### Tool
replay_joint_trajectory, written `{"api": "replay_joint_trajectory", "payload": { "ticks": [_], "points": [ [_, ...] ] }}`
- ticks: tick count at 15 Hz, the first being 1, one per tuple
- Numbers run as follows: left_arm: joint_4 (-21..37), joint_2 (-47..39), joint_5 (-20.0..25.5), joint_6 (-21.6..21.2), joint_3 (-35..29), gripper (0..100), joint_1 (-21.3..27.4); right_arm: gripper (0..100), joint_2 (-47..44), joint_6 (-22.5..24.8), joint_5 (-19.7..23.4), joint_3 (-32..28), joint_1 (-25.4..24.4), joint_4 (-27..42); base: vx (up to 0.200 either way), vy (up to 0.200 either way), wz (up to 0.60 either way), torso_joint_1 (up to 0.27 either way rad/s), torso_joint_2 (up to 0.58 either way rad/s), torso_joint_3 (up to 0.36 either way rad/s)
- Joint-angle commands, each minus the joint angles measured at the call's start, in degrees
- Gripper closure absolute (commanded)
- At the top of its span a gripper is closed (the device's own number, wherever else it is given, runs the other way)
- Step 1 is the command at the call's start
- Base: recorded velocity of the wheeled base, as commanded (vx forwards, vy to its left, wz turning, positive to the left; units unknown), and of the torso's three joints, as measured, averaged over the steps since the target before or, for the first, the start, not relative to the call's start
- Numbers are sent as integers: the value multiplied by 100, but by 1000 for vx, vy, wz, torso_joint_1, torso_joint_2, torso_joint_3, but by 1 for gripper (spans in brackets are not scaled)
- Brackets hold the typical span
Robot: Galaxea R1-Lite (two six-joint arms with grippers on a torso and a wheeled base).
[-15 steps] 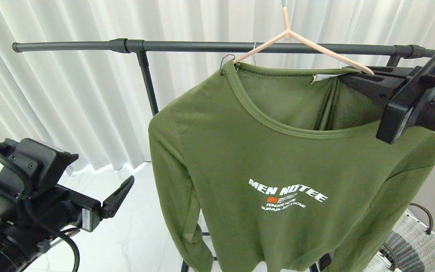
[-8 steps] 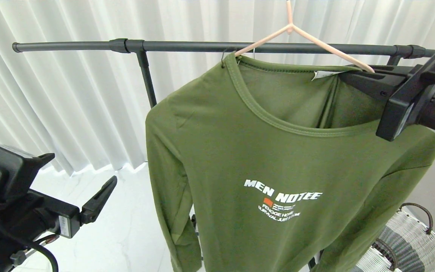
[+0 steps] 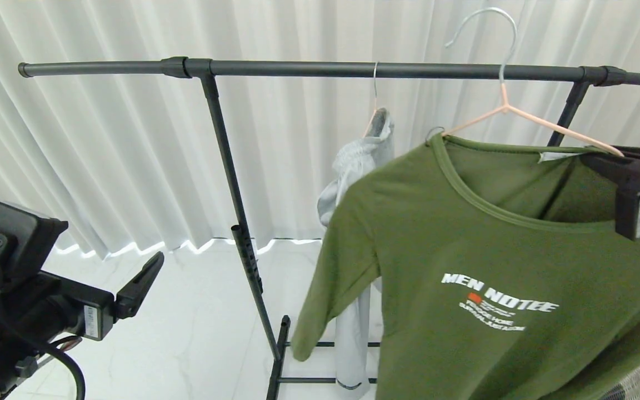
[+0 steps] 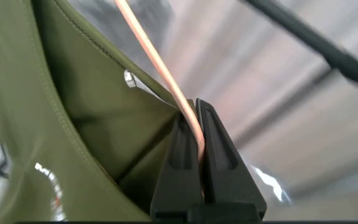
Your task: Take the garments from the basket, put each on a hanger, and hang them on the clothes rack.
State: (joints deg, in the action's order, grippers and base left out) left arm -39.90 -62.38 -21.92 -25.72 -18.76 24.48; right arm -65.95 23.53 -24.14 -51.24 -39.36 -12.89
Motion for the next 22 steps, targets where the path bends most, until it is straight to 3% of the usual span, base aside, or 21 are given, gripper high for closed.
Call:
{"api": "replay_joint_trajectory", "payload": {
  "ticks": [1,6,11,15,18,22],
  "points": [
    [-9,-143,21,-3,-22,0,-5,100,988,3,-74,360,579,603,0,0,0,0,0,0],
    [-27,-222,21,-3,-57,0,-66,100,2455,3,-74,914,1941,1754,0,0,0,0,0,0],
    [-27,-222,12,6,-75,0,-224,100,2499,3,-91,914,3057,1965,0,0,0,0,0,0],
    [-27,-204,12,15,-66,0,-251,100,1998,-6,-74,914,3145,1473,0,0,0,0,0,0],
    [-27,-222,30,32,-93,0,-242,100,1348,-32,-56,914,3137,647,200,0,0,-6,1,4],
    [-27,-222,30,23,-93,0,-242,100,847,-59,-56,887,3137,93,200,0,0,5,5,-1]
  ]
}}
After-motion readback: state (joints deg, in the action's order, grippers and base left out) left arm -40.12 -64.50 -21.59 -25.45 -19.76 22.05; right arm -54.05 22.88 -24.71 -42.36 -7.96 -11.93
